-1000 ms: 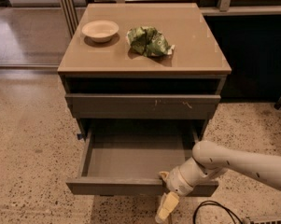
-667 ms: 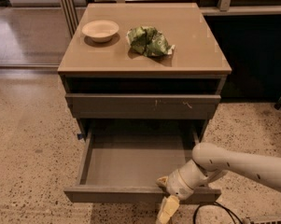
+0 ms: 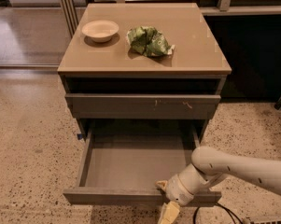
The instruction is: Open middle drawer
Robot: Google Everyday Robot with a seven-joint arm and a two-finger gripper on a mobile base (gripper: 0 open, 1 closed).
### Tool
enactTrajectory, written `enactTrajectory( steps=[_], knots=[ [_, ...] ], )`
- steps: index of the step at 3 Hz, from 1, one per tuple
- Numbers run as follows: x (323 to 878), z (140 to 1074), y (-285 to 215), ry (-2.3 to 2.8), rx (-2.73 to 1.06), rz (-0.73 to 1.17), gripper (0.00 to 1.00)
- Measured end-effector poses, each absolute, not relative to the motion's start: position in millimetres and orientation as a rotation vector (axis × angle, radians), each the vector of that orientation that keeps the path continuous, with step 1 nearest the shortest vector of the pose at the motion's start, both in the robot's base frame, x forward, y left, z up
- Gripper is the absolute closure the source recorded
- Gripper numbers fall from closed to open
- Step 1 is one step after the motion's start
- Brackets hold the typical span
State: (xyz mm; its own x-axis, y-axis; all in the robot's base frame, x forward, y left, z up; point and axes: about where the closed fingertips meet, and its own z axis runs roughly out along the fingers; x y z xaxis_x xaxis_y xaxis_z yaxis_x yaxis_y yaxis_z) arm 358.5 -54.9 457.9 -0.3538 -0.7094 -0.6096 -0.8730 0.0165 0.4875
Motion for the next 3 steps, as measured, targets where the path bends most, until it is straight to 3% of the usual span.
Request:
enactTrajectory(
  steps=[2, 3],
  knots=[
    [299, 480, -53, 2.068, -1.668, 1.379, 0.00],
    [299, 480, -53, 2.068, -1.668, 1.379, 0.00]
  ],
)
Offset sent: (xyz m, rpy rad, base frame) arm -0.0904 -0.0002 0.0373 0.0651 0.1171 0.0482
